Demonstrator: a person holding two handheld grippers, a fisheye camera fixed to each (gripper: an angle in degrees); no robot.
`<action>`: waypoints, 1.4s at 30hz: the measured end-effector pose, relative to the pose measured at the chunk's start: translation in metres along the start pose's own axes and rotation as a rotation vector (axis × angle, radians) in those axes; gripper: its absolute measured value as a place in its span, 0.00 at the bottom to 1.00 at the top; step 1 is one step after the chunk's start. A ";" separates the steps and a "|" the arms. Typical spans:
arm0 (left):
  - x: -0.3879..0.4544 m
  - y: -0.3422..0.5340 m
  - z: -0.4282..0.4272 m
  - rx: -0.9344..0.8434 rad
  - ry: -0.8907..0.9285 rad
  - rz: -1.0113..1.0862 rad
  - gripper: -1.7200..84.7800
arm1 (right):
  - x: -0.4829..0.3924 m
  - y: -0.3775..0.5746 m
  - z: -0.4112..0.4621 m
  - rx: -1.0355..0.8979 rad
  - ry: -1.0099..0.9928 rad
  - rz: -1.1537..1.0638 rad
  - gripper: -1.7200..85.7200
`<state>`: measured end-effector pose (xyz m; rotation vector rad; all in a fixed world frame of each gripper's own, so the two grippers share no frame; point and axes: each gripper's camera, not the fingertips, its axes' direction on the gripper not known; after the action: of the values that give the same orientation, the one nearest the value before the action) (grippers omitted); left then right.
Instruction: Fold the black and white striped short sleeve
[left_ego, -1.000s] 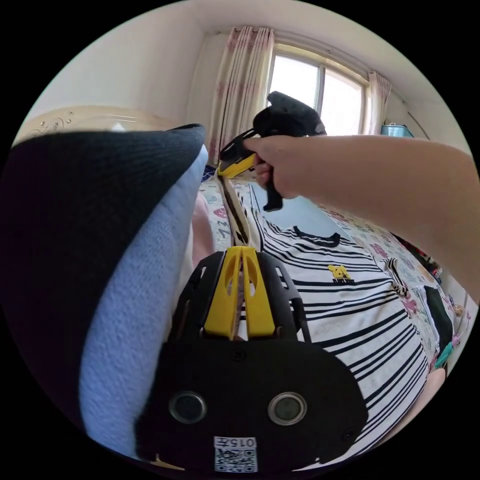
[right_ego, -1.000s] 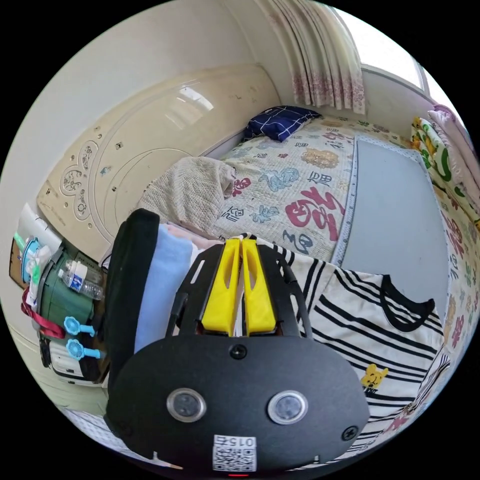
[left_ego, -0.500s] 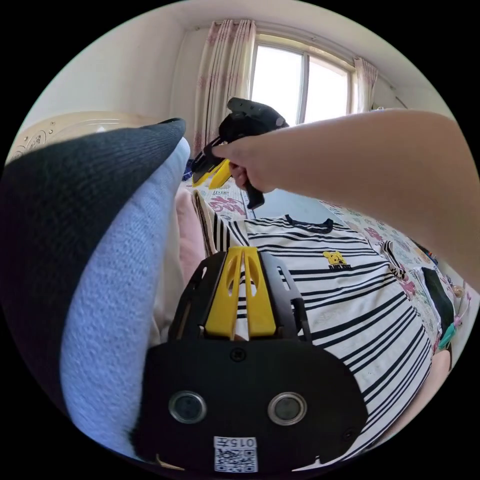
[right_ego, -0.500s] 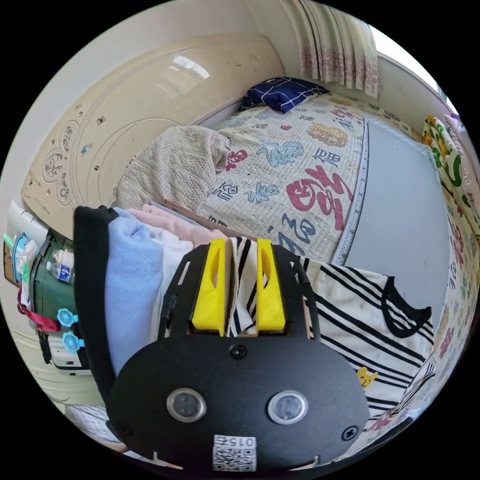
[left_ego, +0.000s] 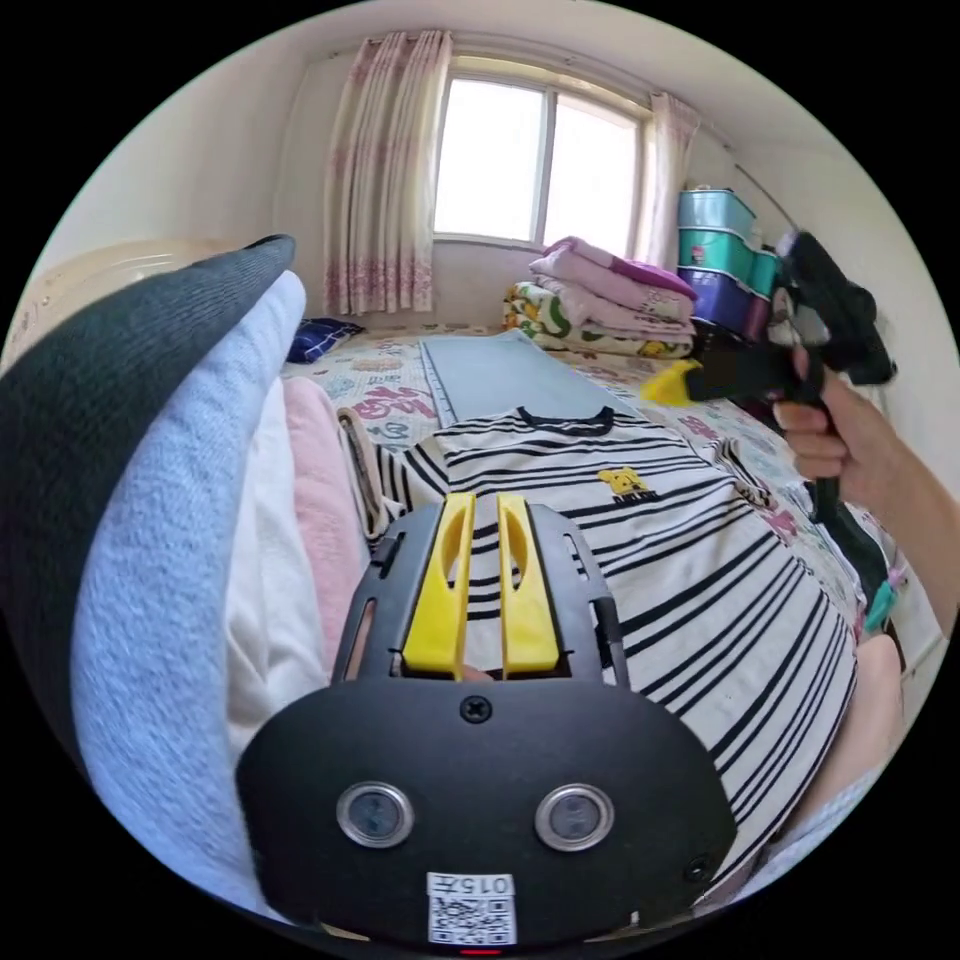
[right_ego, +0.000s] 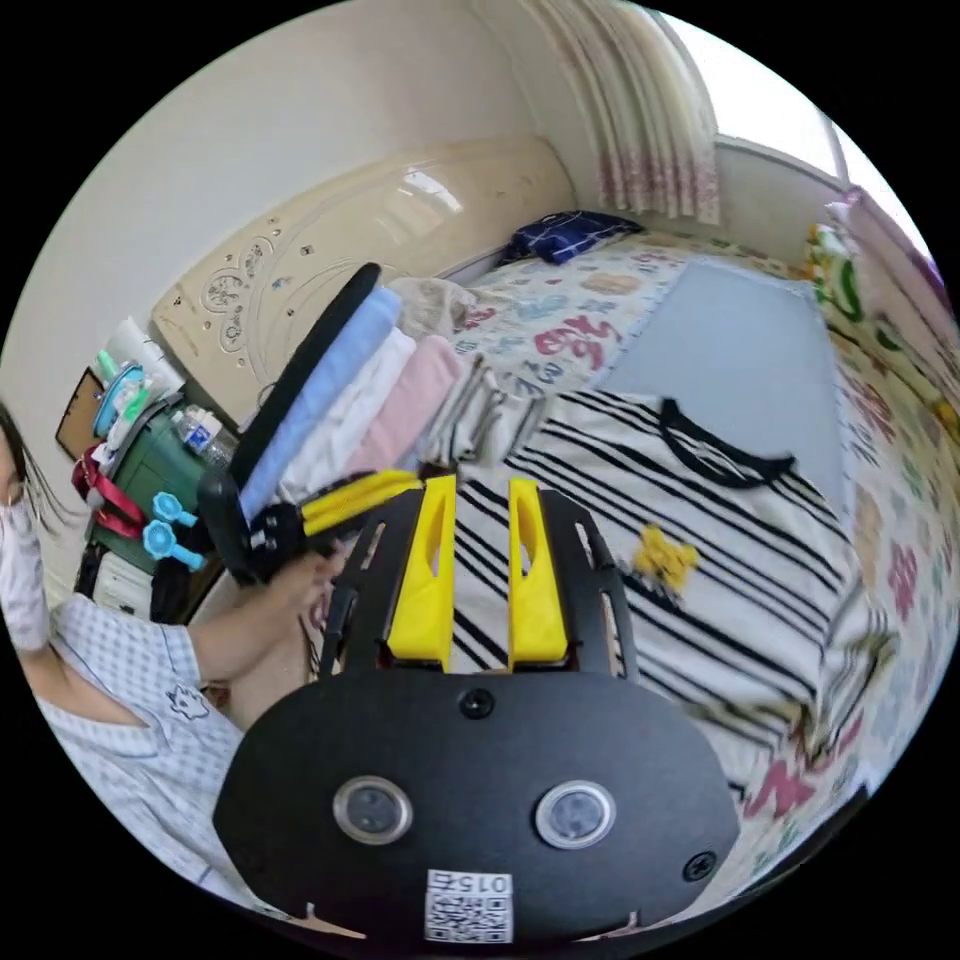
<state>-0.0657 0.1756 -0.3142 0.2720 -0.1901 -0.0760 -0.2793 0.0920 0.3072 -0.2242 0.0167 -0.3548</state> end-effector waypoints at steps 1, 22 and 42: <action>0.002 0.002 0.001 -0.009 0.017 0.014 0.08 | 0.011 0.012 -0.019 0.005 0.022 0.041 0.12; -0.054 0.089 -0.037 -0.379 0.280 -0.242 0.12 | 0.076 0.018 -0.321 -0.107 -0.020 0.626 0.14; -0.106 0.121 0.056 -0.665 0.281 -0.381 0.06 | -0.037 -0.233 -0.425 -0.265 -0.111 0.649 0.03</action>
<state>-0.1749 0.2884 -0.2470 -0.3491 0.1731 -0.4659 -0.4175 -0.1997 -0.0569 -0.4829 0.0257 0.3096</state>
